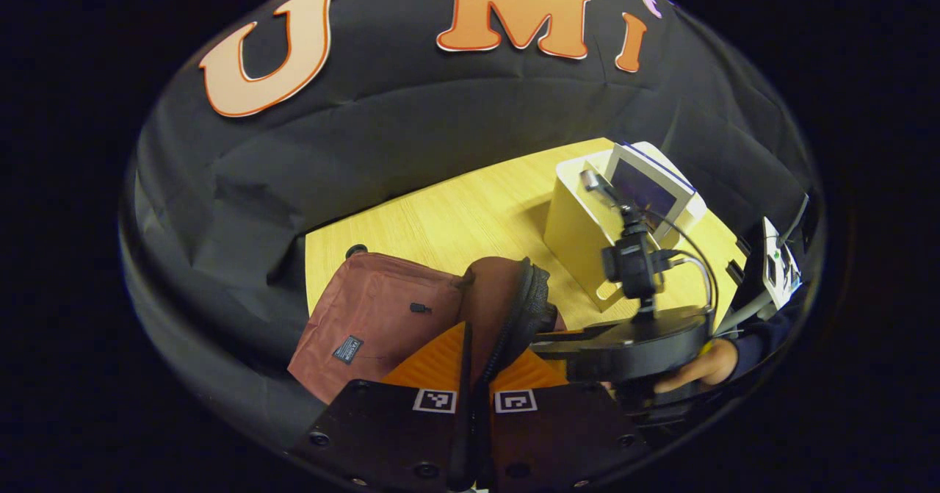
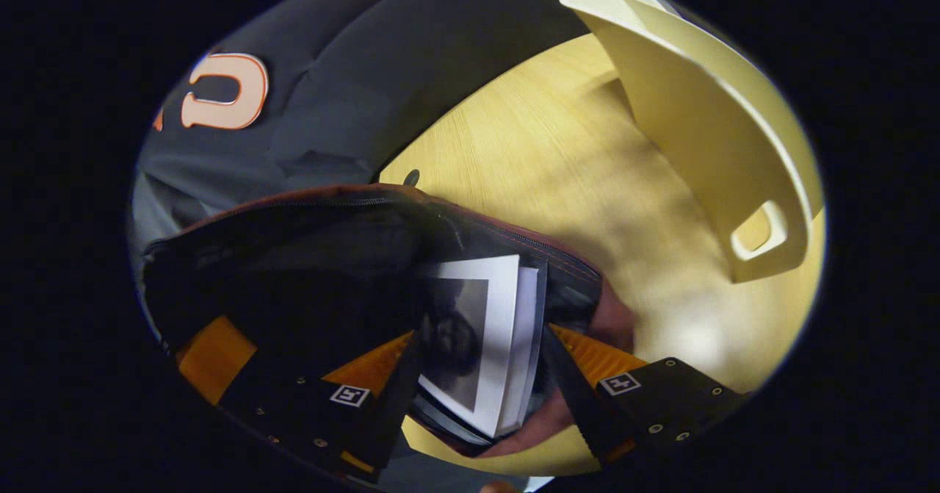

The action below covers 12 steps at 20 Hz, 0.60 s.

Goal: Open the schoolbag, grab two books from the bookshelf and put them into the schoolbag.

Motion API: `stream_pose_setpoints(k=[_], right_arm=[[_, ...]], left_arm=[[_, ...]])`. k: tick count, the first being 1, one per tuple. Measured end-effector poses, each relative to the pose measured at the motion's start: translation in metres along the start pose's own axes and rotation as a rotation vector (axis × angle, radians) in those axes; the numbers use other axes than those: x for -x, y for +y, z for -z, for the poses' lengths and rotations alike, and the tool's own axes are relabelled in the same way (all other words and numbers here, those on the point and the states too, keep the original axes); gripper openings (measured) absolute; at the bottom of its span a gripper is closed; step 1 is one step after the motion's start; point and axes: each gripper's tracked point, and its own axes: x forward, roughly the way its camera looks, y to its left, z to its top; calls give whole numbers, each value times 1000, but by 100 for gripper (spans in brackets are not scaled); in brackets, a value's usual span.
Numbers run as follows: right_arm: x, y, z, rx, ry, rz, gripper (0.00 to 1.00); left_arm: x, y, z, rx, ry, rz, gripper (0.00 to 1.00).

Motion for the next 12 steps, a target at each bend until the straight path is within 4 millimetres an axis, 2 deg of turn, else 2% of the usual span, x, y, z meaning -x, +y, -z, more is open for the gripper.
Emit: stream_pose_setpoints(k=[1,8,12], right_arm=[[12,-1,-8,27,-13,0,97],[105,-50,-61,299,-108,148,97],[153,-82,-90,473,-79,265,98]], left_arm=[[-1,-1,1,19,-4,8,5],[-7,-6,5,32,0,-3,5],[-13,-12,10,15,19,-12,5]])
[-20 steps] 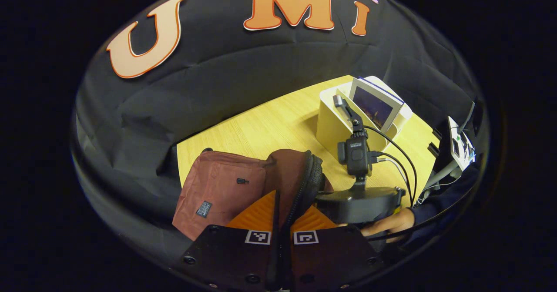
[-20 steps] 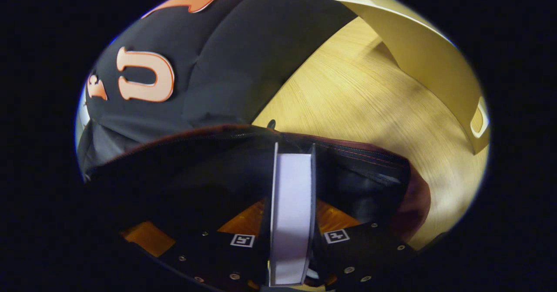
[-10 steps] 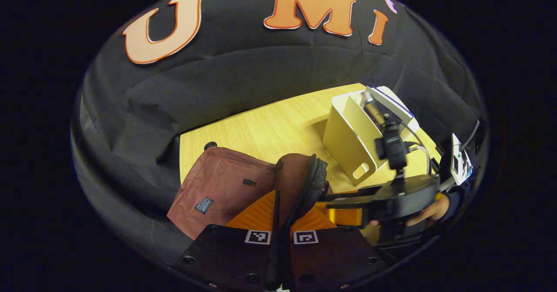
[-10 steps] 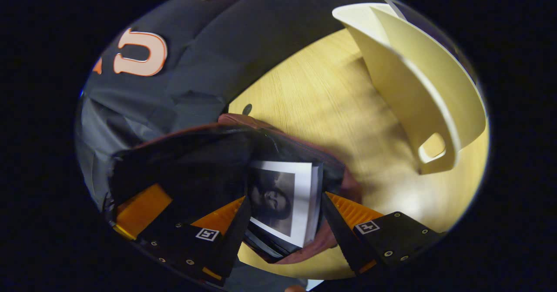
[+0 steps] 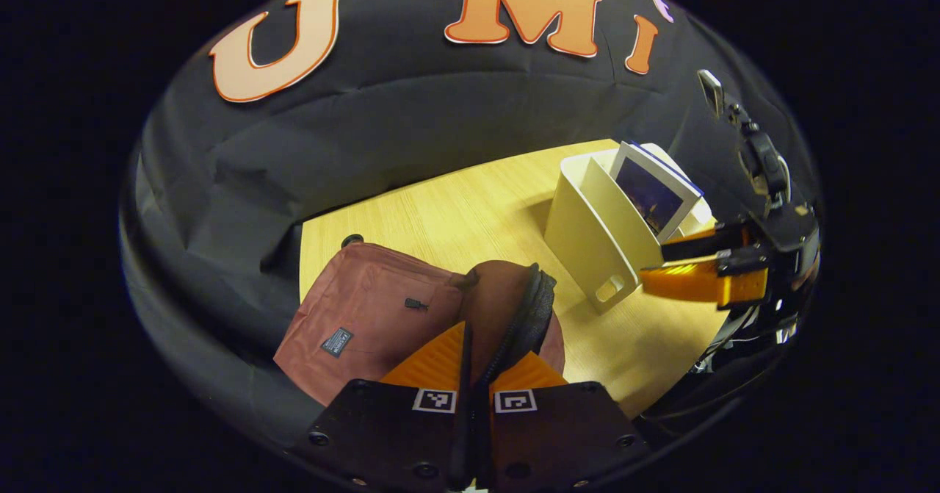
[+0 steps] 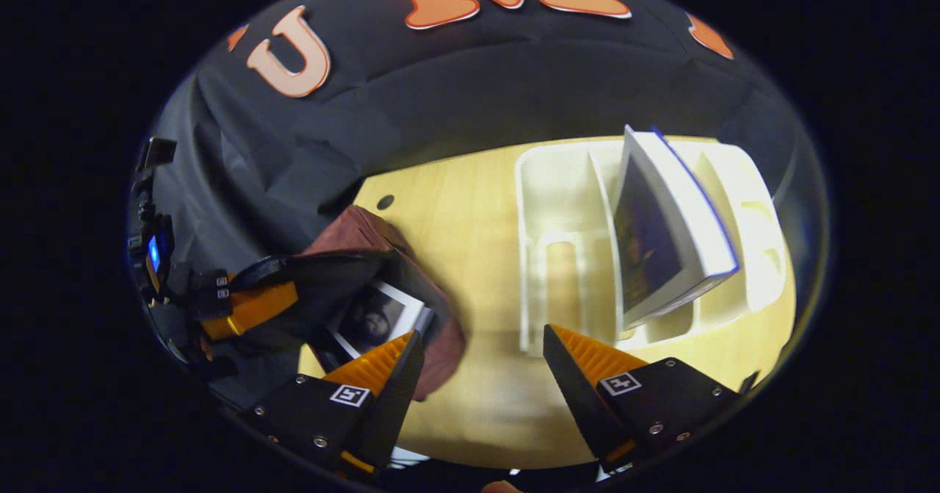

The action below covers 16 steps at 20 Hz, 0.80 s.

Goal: Open the schoolbag, grab two books from the bookshelf and put them into the schoolbag.

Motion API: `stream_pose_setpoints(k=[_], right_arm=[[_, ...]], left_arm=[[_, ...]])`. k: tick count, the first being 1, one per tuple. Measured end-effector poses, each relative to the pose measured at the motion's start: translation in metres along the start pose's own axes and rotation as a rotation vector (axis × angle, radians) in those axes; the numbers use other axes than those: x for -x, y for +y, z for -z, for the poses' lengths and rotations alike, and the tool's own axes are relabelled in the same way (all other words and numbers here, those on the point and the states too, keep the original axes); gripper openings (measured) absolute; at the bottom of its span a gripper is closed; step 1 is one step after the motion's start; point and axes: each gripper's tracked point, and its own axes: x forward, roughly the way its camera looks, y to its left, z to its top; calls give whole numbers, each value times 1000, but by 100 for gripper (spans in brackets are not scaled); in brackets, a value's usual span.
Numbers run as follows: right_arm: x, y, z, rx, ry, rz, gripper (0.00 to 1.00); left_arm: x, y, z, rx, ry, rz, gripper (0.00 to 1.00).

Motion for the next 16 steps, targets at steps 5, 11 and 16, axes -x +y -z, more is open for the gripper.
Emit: stream_pose_setpoints(k=[5,11,16], right_arm=[[39,-69,-22,46,34,110,98],[45,-129,-40,12,129,169,98],[20,-144,-62,-5,175,176,98]], left_arm=[[-8,-4,6,39,10,0,5],[-10,-7,14,84,17,-3,5],[-15,-10,16,98,24,-2,5]])
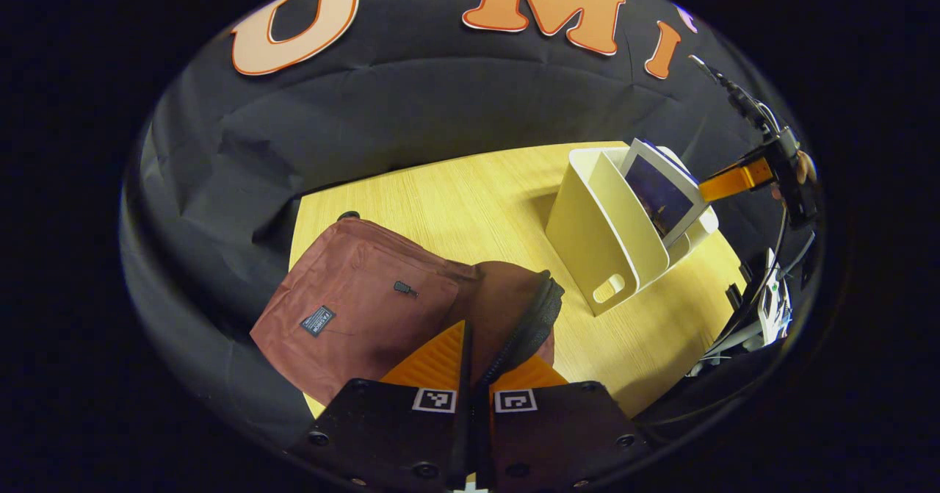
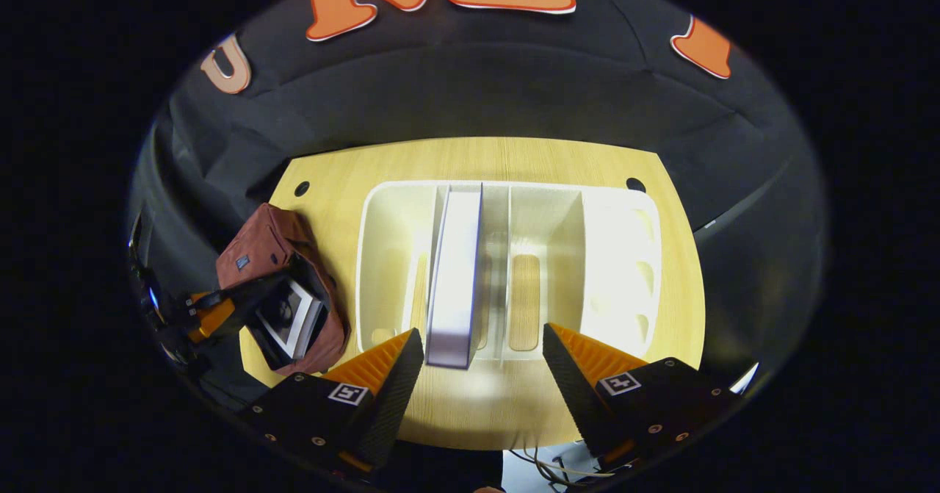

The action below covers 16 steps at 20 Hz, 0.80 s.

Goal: Open the schoolbag, grab two books from the bookshelf and put them into the schoolbag.

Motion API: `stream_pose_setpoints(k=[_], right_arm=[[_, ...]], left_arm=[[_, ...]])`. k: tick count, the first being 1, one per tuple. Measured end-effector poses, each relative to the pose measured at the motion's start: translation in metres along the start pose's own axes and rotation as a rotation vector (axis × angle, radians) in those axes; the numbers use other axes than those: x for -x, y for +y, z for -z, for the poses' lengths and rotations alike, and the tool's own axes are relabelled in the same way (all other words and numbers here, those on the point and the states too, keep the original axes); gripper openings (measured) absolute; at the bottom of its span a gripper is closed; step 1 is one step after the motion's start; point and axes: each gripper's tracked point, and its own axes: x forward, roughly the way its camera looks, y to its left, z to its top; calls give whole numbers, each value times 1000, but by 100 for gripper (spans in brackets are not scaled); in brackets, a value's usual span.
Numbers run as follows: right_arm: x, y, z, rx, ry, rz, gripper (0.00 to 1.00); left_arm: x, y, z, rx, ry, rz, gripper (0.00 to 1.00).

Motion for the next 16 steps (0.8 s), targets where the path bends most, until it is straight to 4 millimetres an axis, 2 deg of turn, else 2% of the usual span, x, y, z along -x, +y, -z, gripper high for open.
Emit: stream_pose_setpoints(k=[5,8,12,16], right_arm=[[-42,8,-10,-21,77,-2,95],[-59,14,-15,-31,110,-19,78],[-75,11,-11,-30,156,-14,62],[-86,8,-7,-25,185,1,48]], left_arm=[[-3,2,3,5,13,3,5],[-8,4,4,-3,31,7,5],[-16,2,4,2,55,11,5],[-15,0,6,11,62,5,5]])
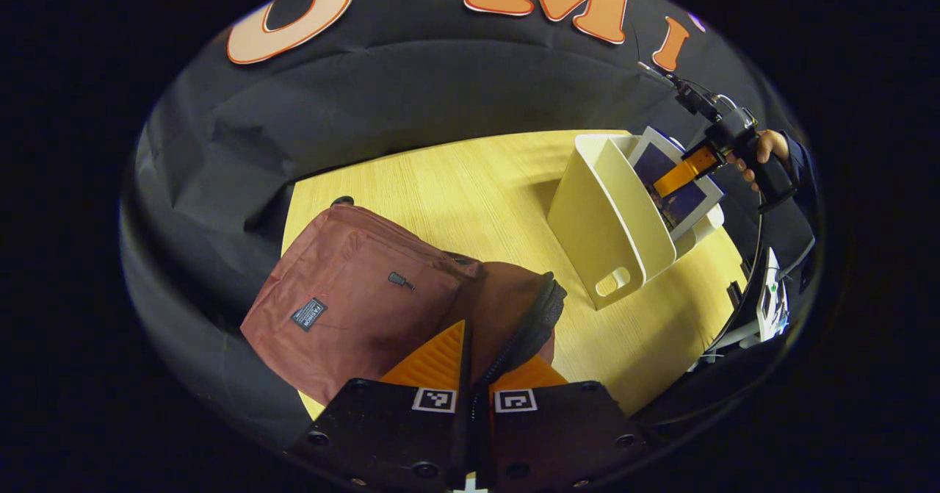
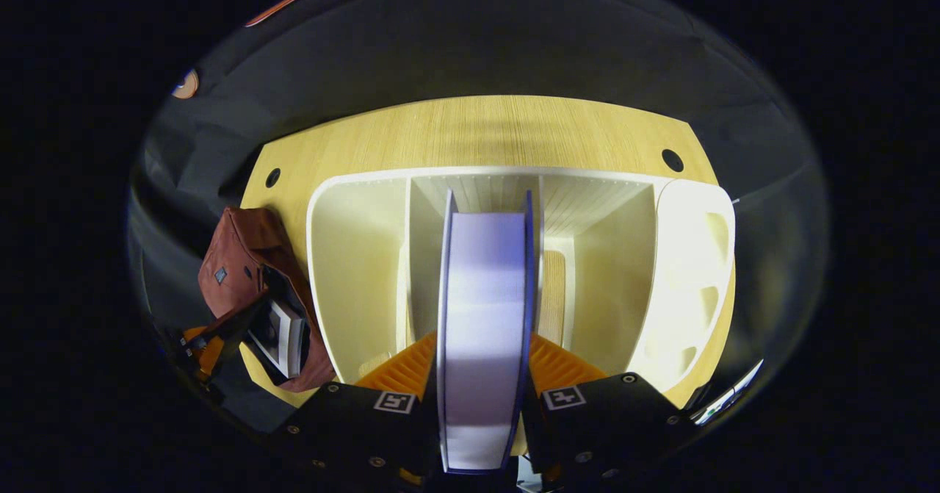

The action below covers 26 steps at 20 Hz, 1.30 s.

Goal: Open the schoolbag, grab two books from the bookshelf and put them into the schoolbag.

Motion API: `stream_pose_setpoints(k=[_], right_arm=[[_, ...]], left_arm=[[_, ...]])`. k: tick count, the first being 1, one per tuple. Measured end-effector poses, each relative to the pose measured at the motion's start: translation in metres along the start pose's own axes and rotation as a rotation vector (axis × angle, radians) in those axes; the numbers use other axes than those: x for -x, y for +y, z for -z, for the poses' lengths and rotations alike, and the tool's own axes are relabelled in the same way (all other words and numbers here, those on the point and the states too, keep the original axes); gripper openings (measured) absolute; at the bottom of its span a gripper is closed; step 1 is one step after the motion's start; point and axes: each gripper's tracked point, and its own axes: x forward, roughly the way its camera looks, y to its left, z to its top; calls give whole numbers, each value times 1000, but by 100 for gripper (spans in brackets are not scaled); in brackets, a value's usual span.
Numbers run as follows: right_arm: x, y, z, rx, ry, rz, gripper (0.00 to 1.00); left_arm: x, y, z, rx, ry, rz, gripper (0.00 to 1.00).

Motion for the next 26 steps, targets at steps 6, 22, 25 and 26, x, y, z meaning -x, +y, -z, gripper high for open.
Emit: stream_pose_setpoints(k=[6,22,25,26], right_arm=[[2,1,8,11,37,7,41],[122,14,34,-200,-241,-37,40],[148,17,47,-218,-298,-39,40],[156,19,52,-231,-315,-46,40]], left_arm=[[0,-2,-1,-15,9,-20,5],[18,18,-24,-339,0,36,5],[17,20,-22,-356,1,54,5],[17,20,-23,-363,2,56,5]])
